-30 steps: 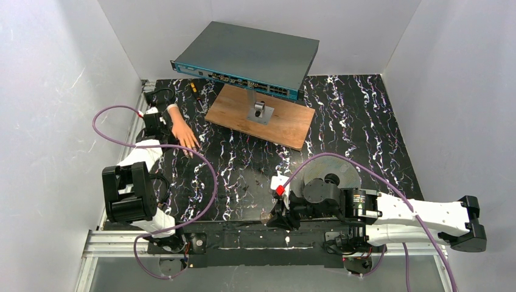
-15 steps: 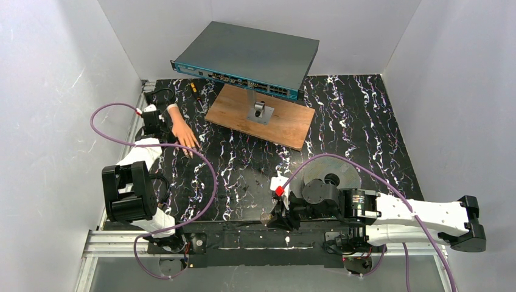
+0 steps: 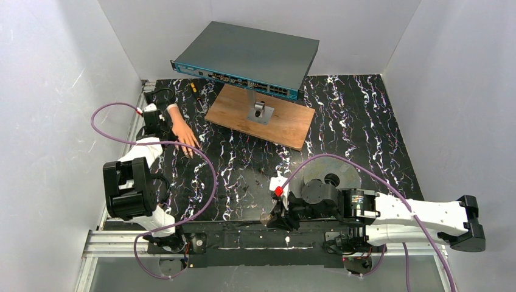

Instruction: Paint the nails

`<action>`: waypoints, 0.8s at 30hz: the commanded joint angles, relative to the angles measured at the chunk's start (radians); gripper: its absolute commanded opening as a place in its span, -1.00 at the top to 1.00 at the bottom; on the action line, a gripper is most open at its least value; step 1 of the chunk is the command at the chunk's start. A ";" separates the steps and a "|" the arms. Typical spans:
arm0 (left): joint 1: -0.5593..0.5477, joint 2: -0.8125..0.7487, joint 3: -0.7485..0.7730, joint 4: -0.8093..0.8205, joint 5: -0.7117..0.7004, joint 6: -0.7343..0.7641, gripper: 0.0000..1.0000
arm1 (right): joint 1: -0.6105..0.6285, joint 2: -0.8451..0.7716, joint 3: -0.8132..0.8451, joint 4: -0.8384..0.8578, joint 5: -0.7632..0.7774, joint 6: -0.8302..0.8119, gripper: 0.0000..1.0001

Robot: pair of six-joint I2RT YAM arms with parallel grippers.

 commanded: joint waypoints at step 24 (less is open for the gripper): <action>-0.012 0.000 0.031 -0.118 0.038 0.018 1.00 | 0.006 -0.012 0.021 0.043 0.001 0.002 0.97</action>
